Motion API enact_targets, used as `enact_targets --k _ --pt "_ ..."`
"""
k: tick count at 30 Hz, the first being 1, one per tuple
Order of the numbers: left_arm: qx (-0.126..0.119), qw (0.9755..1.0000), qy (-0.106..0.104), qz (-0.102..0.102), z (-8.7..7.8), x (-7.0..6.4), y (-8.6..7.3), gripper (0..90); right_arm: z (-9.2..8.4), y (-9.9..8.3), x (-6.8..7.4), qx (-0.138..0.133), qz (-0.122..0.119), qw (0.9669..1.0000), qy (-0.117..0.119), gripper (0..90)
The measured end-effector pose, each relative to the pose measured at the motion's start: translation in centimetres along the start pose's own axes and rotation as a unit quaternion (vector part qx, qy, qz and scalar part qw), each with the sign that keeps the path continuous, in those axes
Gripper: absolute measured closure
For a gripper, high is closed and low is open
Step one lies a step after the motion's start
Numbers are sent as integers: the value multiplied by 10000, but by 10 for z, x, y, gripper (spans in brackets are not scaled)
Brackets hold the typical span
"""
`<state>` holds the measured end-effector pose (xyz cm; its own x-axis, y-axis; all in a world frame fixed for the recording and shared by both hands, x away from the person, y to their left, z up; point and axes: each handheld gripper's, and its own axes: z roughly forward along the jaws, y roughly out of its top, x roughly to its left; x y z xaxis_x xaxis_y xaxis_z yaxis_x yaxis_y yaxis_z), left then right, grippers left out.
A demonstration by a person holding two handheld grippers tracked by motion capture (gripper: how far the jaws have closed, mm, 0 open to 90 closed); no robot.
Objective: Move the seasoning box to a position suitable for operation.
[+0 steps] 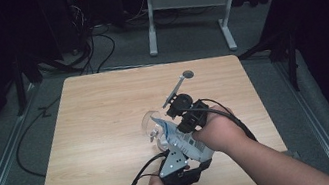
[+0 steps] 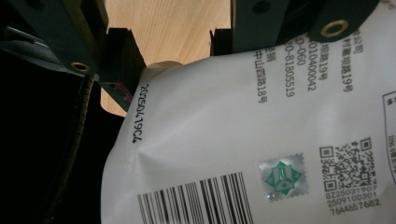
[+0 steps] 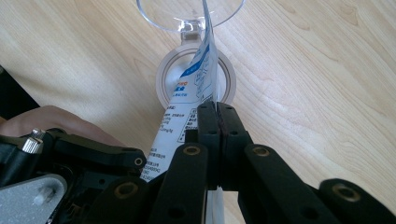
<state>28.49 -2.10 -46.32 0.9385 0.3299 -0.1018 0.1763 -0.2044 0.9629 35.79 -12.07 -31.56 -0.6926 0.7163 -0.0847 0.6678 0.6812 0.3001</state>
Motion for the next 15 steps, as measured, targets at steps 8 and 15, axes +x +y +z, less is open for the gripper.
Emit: enact_targets --k 8,15 --pt "-26 10000 4 8 0 0 0 601 0 0 -1 -4 -5 10000 19 900" --pt "-44 10000 1 6 0 0 1 601 -1 0 -1 -11 17 10000 29 900"
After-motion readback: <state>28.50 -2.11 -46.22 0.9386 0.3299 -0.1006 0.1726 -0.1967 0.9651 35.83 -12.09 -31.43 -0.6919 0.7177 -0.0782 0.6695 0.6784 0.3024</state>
